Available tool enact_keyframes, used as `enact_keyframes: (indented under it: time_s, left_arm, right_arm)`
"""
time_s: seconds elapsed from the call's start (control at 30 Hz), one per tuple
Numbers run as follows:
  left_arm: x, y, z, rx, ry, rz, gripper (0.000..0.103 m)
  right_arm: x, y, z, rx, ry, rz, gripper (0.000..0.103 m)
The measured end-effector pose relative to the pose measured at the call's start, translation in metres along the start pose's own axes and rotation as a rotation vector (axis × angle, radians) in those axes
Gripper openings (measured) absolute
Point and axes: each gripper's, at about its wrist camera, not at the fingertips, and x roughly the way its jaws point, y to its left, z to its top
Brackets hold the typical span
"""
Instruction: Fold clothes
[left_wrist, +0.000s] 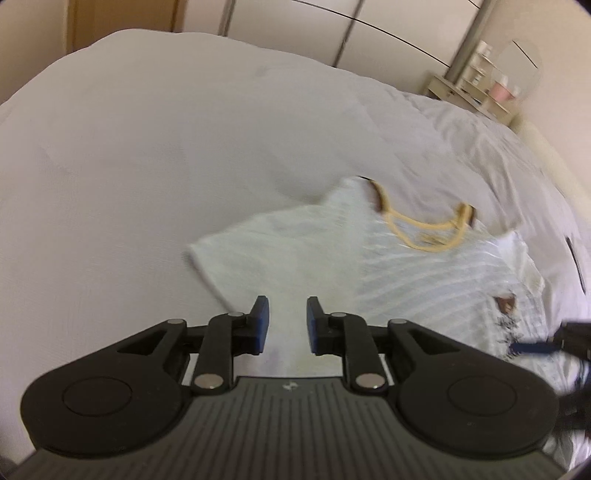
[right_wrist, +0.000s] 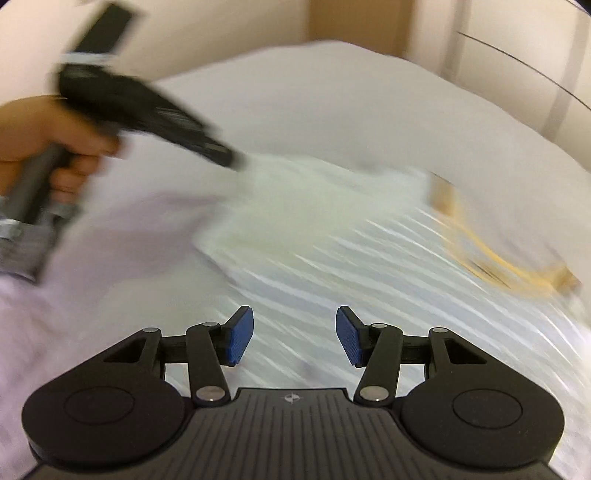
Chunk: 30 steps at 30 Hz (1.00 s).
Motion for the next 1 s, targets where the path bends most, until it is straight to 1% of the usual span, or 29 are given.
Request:
enact_keyframes:
  time_s: [0.1,0.17,0.23,0.27,0.37,0.43,0.47,0.5,0.53,0.57,0.6,0.67,0.7,0.73,0.77,0.83,0.9,1.0]
  left_arm:
    - [0.003,-0.045,-0.007,0.046,0.019,-0.015,0.024]
    - [0.006,-0.075,-0.011,0.077,0.031,-0.024,0.026]
    - [0.008,-0.105,-0.015,0.108,0.044,-0.034,0.027]
    - [0.01,-0.121,-0.019,0.118,0.053,-0.036,0.027]
    - [0.017,-0.17,-0.036,0.123,0.096,-0.027,0.028]
    - [0.021,-0.2,-0.048,0.122,0.126,-0.026,0.029]
    - [0.024,-0.214,-0.055,0.124,0.144,-0.023,0.029]
    - [0.028,-0.227,-0.061,0.125,0.16,-0.022,0.029]
    - [0.031,-0.238,-0.066,0.121,0.176,-0.02,0.029]
    - [0.035,-0.248,-0.071,0.115,0.192,-0.018,0.029]
    - [0.038,-0.258,-0.075,0.109,0.207,-0.014,0.03]
    - [0.042,-0.272,-0.079,0.105,0.225,-0.009,0.03]
    - [0.044,-0.278,-0.079,0.106,0.231,-0.007,0.031]
    - [0.046,-0.283,-0.079,0.109,0.237,-0.005,0.031]
    - [0.048,-0.286,-0.079,0.116,0.241,-0.003,0.031]
    - [0.049,-0.289,-0.076,0.128,0.244,0.002,0.031]
    - [0.05,-0.291,-0.071,0.128,0.238,0.007,0.032]
    - [0.051,-0.29,-0.063,0.124,0.226,0.018,0.032]
  right_arm:
    - [-0.026,-0.069,-0.035,0.099,0.052,-0.144,0.052]
    - [-0.041,-0.113,-0.059,0.114,0.086,-0.26,0.052]
    - [-0.051,-0.15,-0.081,0.051,0.124,-0.378,0.052]
    - [-0.052,-0.169,-0.092,0.008,0.141,-0.421,0.052]
    - [-0.05,-0.223,-0.125,-0.076,0.169,-0.467,0.052]
    - [-0.042,-0.251,-0.141,-0.136,0.175,-0.466,0.052]
    - [-0.038,-0.26,-0.148,-0.17,0.162,-0.456,0.052]
    - [-0.035,-0.267,-0.152,-0.197,0.138,-0.457,0.059]
    - [-0.032,-0.272,-0.154,-0.221,0.11,-0.463,0.069]
    - [-0.027,-0.276,-0.155,-0.24,0.087,-0.465,0.072]
    - [-0.021,-0.278,-0.156,-0.256,0.066,-0.467,0.072]
    - [-0.012,-0.277,-0.159,-0.343,0.033,-0.486,0.071]
    - [-0.008,-0.277,-0.161,-0.391,0.017,-0.497,0.064]
    - [-0.003,-0.276,-0.163,-0.439,0.002,-0.508,0.052]
    - [0.001,-0.275,-0.164,-0.487,-0.014,-0.519,0.046]
    - [0.003,-0.274,-0.17,-0.58,-0.018,-0.54,0.017]
    - [-0.009,-0.281,-0.177,-0.613,-0.025,-0.536,0.005]
    - [-0.026,-0.291,-0.186,-0.629,-0.012,-0.494,0.002]
